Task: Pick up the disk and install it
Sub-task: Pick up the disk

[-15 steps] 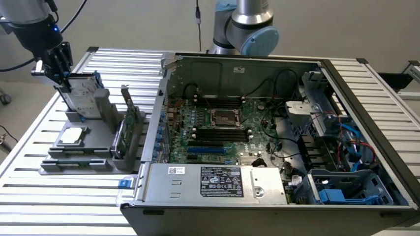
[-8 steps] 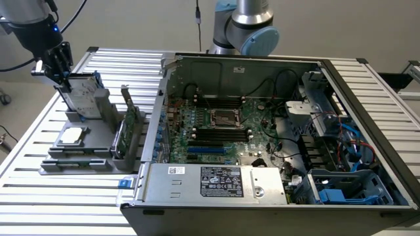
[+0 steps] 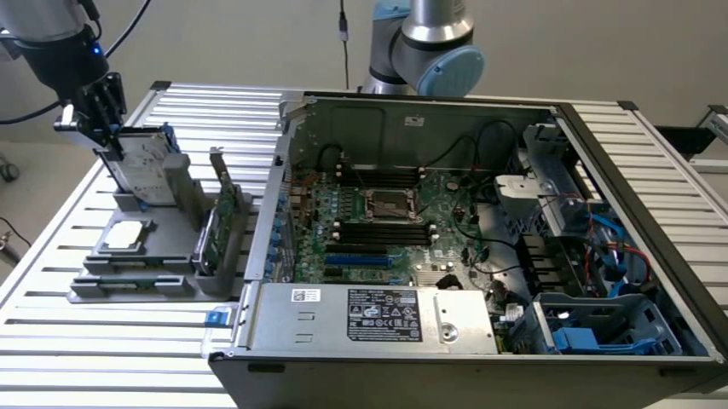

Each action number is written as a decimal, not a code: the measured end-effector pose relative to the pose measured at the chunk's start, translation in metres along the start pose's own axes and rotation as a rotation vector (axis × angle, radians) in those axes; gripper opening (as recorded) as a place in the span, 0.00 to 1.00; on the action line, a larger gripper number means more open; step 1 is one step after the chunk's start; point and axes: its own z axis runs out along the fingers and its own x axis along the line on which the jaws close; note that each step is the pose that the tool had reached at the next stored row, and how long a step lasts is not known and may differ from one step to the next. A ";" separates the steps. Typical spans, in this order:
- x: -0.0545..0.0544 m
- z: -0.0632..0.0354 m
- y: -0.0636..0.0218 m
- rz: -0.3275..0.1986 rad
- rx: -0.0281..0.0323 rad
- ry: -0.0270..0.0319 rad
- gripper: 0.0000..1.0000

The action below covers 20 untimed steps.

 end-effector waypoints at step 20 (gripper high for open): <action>0.000 -0.0148 0.0001 0.000 -0.0005 0.0055 0.33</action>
